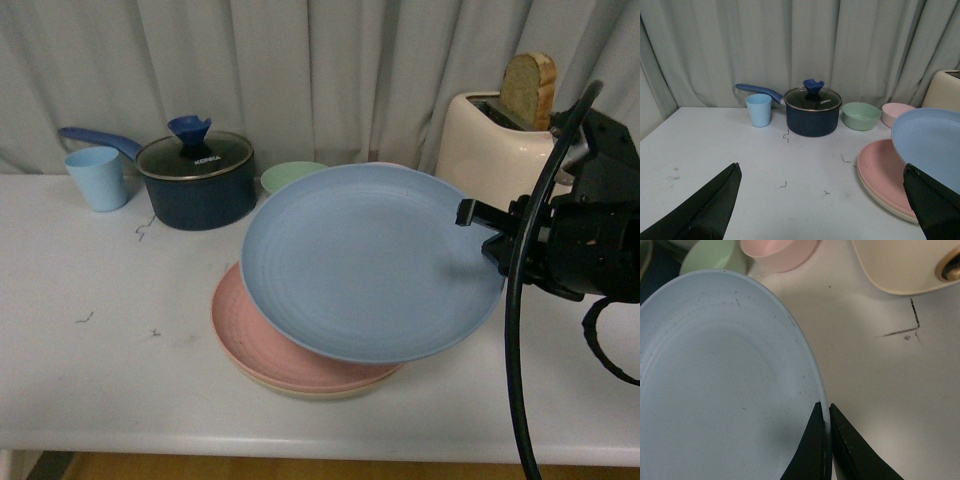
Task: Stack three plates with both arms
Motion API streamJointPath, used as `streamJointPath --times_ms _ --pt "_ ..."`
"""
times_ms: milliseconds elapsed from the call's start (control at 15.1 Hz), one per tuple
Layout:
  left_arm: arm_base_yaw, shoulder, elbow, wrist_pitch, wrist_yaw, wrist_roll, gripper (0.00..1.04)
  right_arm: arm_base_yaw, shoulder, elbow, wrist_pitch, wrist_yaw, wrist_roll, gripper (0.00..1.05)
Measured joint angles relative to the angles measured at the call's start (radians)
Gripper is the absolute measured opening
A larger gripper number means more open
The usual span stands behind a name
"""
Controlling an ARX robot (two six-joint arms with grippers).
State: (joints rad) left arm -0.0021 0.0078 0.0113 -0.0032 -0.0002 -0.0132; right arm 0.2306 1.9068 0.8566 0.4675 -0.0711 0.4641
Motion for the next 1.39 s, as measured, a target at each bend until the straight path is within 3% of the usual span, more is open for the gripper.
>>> streamJointPath --times_ms 726,991,1057,1123,1189,1255,1387 --pt "0.000 0.000 0.000 0.000 0.000 0.000 0.98 0.117 0.280 0.261 -0.116 0.071 0.071 0.06" --pt "0.000 0.000 0.000 0.000 0.000 0.000 0.98 0.130 0.204 0.190 -0.068 0.069 0.097 0.52" --pt "0.000 0.000 0.000 0.000 0.000 0.000 0.98 0.135 0.207 0.169 0.068 0.111 0.066 0.57" --pt "0.000 0.000 0.000 0.000 0.001 0.000 0.98 0.134 0.230 0.088 0.364 0.260 -0.041 0.46" --pt "0.000 0.000 0.000 0.000 -0.002 0.000 0.98 0.121 0.220 -0.046 0.568 0.351 -0.174 0.36" --pt "0.000 0.000 0.000 0.000 -0.002 0.000 0.98 0.083 0.176 -0.191 0.721 0.363 -0.311 0.23" --pt "0.000 0.000 0.000 0.000 0.000 0.000 0.98 0.009 -0.014 -0.342 0.828 0.332 -0.419 0.02"
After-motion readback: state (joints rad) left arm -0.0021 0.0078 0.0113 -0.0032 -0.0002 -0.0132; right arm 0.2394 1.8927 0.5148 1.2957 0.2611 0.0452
